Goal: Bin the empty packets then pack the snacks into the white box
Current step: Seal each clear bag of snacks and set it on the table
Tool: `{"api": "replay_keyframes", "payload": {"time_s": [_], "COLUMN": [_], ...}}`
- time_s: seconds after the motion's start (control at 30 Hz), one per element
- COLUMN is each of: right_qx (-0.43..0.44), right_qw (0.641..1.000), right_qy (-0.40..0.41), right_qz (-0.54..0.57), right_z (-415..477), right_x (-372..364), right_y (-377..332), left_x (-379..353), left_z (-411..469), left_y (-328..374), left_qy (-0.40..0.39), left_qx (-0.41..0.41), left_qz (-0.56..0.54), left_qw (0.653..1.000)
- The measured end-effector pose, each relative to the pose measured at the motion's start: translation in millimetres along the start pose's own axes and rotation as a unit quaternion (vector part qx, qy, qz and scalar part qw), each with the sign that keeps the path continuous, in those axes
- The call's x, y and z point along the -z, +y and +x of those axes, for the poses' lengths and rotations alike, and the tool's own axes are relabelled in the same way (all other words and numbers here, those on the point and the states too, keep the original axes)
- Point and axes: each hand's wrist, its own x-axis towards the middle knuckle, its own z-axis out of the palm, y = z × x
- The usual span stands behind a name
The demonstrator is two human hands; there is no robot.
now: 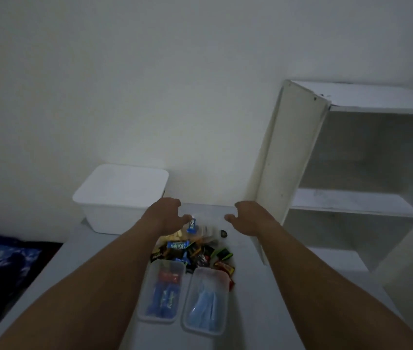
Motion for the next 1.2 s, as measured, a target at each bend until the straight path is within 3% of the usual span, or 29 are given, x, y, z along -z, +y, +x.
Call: {"api": "replay_keyframes", "payload": {"time_s": [0.3,0.57,0.83,0.97,1.2], "right_qx": [0.009,0.01,-0.067,-0.093,-0.128], "right_qw": [0.998,0.999,0.996,0.994,0.991], "right_qy": [-0.059,-0.05,0.006,-0.007,-0.021], "right_qz": [0.03,0.019,-0.055,-0.047,-0.011], "right_z": [118.4,175.0,197.7,200.1,199.5], "right_x": [-68.0,-134.1,-181.7,-191.7,-184.3], "right_y": [3.9,-13.7,-23.0,-25.7,-30.8], "left_x": [-51.1,-106.2,-154.3,-172.8,-166.6], "left_z": [118.3,203.8,268.4,284.9,285.7], "left_y": [-30.3,-51.9,-57.6,-57.8,-62.8], "left_qy": [-0.053,-0.089,-0.17,-0.215,-0.172], "left_qx": [0.011,-0.008,-0.052,-0.055,-0.035], "left_qz": [-0.013,-0.016,0.009,0.002,-0.056], "left_qw": [0.998,0.996,0.984,0.975,0.983]}}
